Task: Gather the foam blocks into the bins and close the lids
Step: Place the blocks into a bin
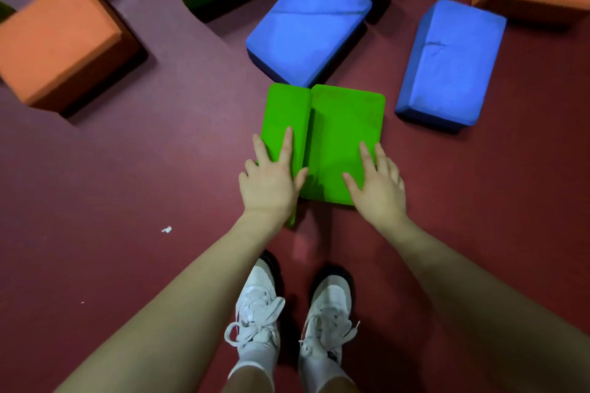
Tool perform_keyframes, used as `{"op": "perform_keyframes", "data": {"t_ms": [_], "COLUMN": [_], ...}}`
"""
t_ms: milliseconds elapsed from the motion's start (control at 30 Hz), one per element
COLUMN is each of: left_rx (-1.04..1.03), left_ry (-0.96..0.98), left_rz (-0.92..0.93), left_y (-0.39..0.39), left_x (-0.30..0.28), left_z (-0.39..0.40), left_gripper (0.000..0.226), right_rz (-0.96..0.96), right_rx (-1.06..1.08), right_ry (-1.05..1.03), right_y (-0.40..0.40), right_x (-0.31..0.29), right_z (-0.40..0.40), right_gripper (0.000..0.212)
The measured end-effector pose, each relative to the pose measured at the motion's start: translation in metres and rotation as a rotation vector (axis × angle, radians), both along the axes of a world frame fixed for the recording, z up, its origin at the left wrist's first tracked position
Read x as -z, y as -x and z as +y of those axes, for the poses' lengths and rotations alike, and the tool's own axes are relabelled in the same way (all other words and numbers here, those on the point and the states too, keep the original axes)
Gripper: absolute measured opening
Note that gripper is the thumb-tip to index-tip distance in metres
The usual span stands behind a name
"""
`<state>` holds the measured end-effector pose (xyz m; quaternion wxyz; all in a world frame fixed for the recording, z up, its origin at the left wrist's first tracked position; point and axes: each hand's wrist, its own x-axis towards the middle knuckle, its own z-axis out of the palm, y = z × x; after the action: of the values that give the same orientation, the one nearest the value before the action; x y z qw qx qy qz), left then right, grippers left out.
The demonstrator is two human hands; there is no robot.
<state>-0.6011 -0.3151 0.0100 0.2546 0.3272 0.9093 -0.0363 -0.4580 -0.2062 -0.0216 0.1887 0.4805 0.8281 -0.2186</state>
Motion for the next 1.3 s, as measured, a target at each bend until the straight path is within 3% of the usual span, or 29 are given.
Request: {"op": "perform_keyframes", "data": {"t_ms": [100, 233, 367, 533, 633, 767, 933, 1033, 1167, 1300], "left_rx": [0.04, 0.002, 0.008, 0.019, 0.013, -0.072, -0.059, -0.045, -0.069, -0.109], "left_ry": [0.015, -0.06, -0.049, -0.048, -0.042, -0.047, -0.049, -0.049, -0.047, -0.062], "left_rz": [-0.015, -0.008, -0.019, -0.069, -0.076, -0.087, -0.071, -0.066, -0.073, -0.057], "left_y": [0.0, 0.001, 0.008, 0.019, 0.022, 0.022, 0.03, 0.033, 0.037, 0.045], "left_x": [0.016, 0.023, 0.021, 0.012, 0.009, 0.006, -0.004, -0.022, -0.066, -0.126], "left_z": [0.0, 0.009, 0.012, 0.013, 0.01, 0.012, 0.008, 0.0, -0.01, -0.019], "left_gripper": [0.091, 0.087, 0.082, 0.079, 0.079, 0.077, 0.076, 0.077, 0.077, 0.076], "right_rz": [-0.053, -0.138, -0.069, 0.074, 0.317, 0.583, 0.471, 0.463, 0.401, 0.425], "right_rx": [0.059, 0.187, 0.303, 0.447, 0.543, 0.445, 0.254, 0.246, 0.197, 0.044], "right_ry": [-0.006, 0.023, 0.153, 0.233, 0.241, 0.234, 0.065, 0.004, -0.004, -0.02], "right_y": [-0.004, -0.001, 0.006, 0.006, 0.008, 0.008, 0.014, 0.019, 0.024, 0.032], "right_x": [0.017, 0.039, 0.053, 0.047, 0.035, 0.015, -0.003, -0.02, -0.059, -0.121], "right_z": [0.007, 0.011, 0.007, -0.005, -0.014, -0.023, -0.03, -0.028, -0.021, -0.02], "right_gripper": [0.085, 0.116, 0.123, 0.115, 0.109, 0.098, 0.095, 0.083, 0.064, 0.058]}}
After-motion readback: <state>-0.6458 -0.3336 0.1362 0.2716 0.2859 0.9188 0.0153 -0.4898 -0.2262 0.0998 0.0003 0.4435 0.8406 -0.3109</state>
